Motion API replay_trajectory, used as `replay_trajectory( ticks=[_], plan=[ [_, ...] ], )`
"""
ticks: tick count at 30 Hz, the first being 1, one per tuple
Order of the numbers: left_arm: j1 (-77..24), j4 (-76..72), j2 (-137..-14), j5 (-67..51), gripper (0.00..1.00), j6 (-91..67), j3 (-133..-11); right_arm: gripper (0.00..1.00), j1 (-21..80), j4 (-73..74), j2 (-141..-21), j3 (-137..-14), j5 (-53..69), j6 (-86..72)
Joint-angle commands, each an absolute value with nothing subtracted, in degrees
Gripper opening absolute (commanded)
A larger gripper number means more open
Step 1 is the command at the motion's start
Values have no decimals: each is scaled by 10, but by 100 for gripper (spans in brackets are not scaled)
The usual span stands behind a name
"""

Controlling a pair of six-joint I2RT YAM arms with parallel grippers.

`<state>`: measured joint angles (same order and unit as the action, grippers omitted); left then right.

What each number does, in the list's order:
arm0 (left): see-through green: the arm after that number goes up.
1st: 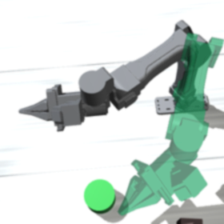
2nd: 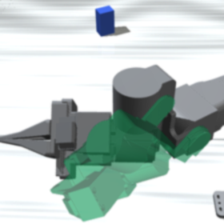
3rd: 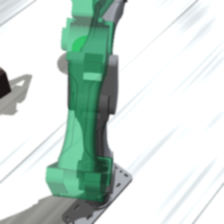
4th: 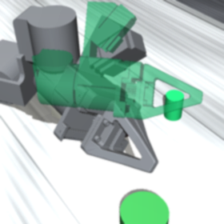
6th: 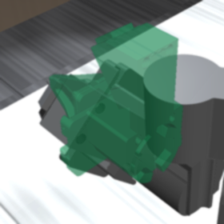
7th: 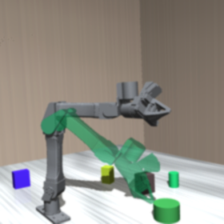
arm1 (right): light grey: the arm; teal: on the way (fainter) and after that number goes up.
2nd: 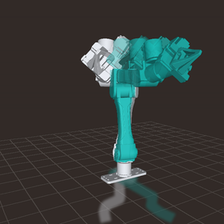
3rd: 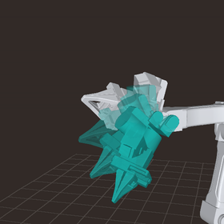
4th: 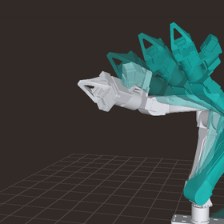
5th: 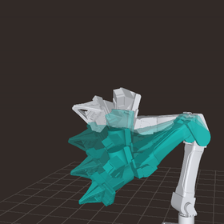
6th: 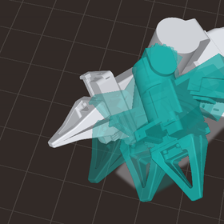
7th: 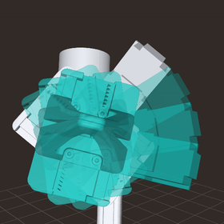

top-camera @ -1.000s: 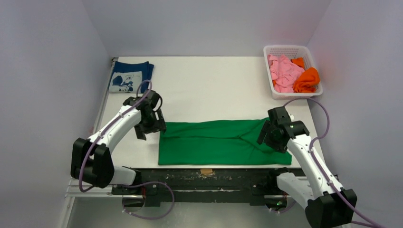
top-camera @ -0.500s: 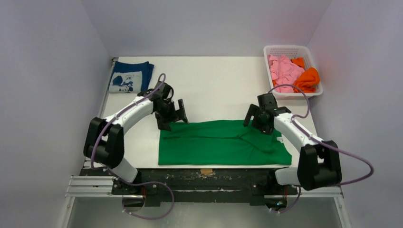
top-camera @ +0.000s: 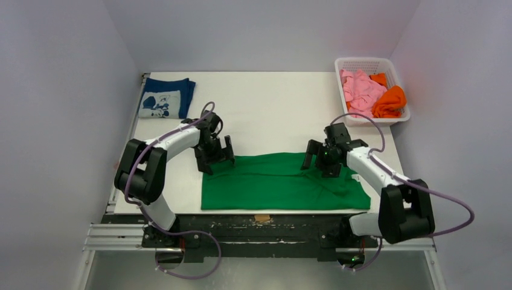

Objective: Fold and stack the t-shirts
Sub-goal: Fold the other side of the tshirt into a rectangle, then rotate the tshirt 90 degrees

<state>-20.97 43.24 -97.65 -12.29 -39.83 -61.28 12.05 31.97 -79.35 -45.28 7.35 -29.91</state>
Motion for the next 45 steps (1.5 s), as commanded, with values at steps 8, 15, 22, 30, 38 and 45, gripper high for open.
replay_trajectory(
  ticks=[8,15,22,30,38,45],
  plan=[
    [-188,471,-973,-62,100,-396,-631,90,208,492,-678,-410,250,-237],
    [-182,474,-957,-68,100,-398,-634,91,210,489,-618,-460,194,-262],
    [-193,486,-921,-78,100,-392,-672,99,133,426,-688,-436,70,-369],
    [-232,440,-941,-167,100,-373,-655,99,85,285,-875,-440,54,-405],
    [-233,455,-996,-120,100,-376,-621,97,87,269,-1043,-606,45,-334],
    [-234,448,-1007,-127,100,-398,-572,97,108,315,-1195,-854,10,-267]
  ],
)
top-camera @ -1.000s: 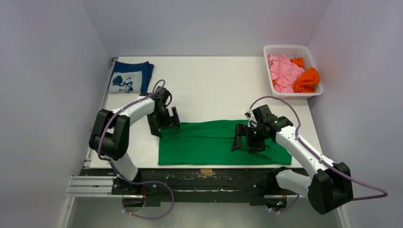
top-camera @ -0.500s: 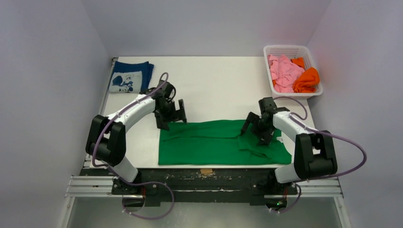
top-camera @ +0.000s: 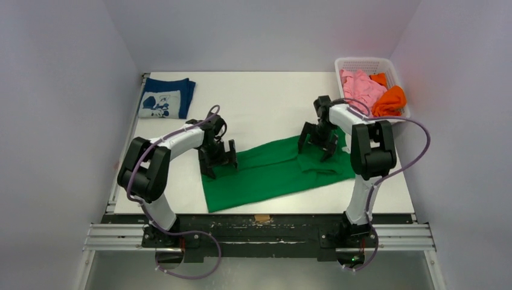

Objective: Fold and stack the t-shirts
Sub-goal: Rotate the tshirt 90 degrees

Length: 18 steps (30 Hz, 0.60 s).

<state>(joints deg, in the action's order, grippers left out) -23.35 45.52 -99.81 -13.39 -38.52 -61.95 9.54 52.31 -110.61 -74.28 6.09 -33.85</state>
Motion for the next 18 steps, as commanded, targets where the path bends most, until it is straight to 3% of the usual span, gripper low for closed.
replay_trajectory(
  ticks=[1,13,18],
  plan=[
    [-234,443,-1002,-135,100,-405,-563,97,111,325,-1221,-893,14,-260],
    [-322,340,-997,-230,100,-518,-549,98,167,298,-1513,-1339,115,-223],
    [-382,353,-1022,-205,100,-551,-588,98,189,206,-1547,-1383,145,-238]
  ],
)
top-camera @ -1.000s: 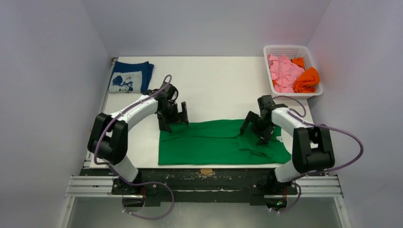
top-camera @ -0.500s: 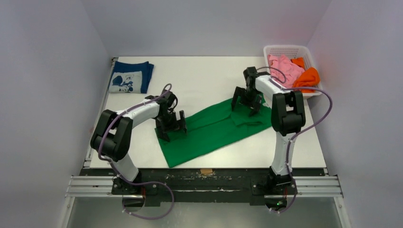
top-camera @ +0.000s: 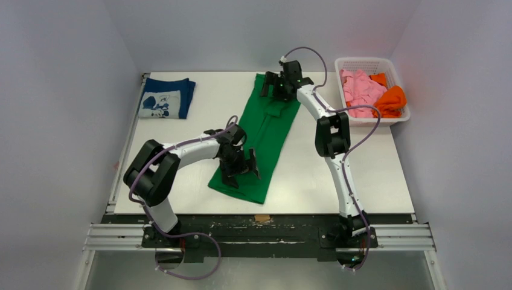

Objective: Fold and stack the t-shirts
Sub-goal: Rotate the tshirt 90 degrees

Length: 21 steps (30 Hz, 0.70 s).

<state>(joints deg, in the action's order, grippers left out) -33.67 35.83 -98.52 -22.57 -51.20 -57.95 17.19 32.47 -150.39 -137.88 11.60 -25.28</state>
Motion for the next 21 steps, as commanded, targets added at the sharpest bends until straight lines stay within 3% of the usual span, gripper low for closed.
replay_trajectory(
  ticks=[1,6,12,18,21],
  plan=[
    [-391,352,-1025,-200,100,-557,-593,99,195,172,-1546,-1378,146,-233],
    [-435,301,-1054,-193,100,-610,-636,99,223,148,-1569,-1441,138,-200],
    [-464,315,-1075,-176,100,-613,-705,99,232,128,-1514,-1440,142,-221],
    [-466,405,-962,-86,100,-585,-683,99,233,141,-1364,-1381,111,-195],
    [-465,427,-872,-49,100,-569,-642,99,233,168,-1273,-1296,76,-195]
  ],
)
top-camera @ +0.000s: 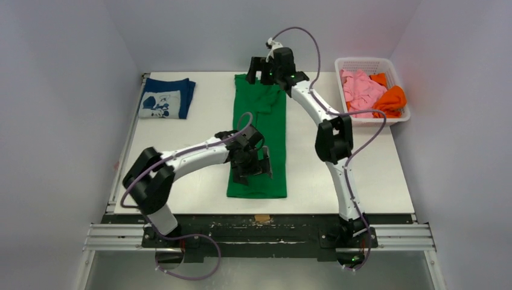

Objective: Fold and stack the t-shirts
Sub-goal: Rotate the tshirt 90 degrees, then grab the bottom of the folded rectangular tshirt with both arms

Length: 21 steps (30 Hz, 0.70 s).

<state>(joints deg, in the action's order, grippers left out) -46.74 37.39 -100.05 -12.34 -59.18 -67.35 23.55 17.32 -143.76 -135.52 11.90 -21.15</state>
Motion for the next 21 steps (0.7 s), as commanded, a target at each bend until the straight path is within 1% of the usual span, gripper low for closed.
replay_trajectory(
  ticks=[1,4,7,10,12,14,17,19,21],
  plan=[
    [-462,441,-850,-33,100,-566,-629,98,233,172,-1233,-1247,64,-206],
    [-438,471,-802,-10,100,-562,-580,94,233,193,-1113,-1069,39,-237],
    [-392,445,-770,-42,100,-548,-511,91,234,210,-999,-882,38,-290],
    [-354,407,-758,-85,95,-533,-463,88,245,218,-914,-736,40,-335],
    [-349,401,-764,-90,88,-526,-455,86,257,260,-875,-682,31,-343],
    [-349,398,-777,-96,80,-518,-454,84,272,283,-842,-633,24,-351],
    [-349,382,-796,-90,68,-517,-445,79,297,268,-785,-527,52,-357],
    [-347,370,-816,-89,64,-515,-444,77,311,264,-761,-483,82,-359],
    [-346,363,-840,-92,52,-512,-447,74,326,265,-752,-458,105,-359]
  ],
)
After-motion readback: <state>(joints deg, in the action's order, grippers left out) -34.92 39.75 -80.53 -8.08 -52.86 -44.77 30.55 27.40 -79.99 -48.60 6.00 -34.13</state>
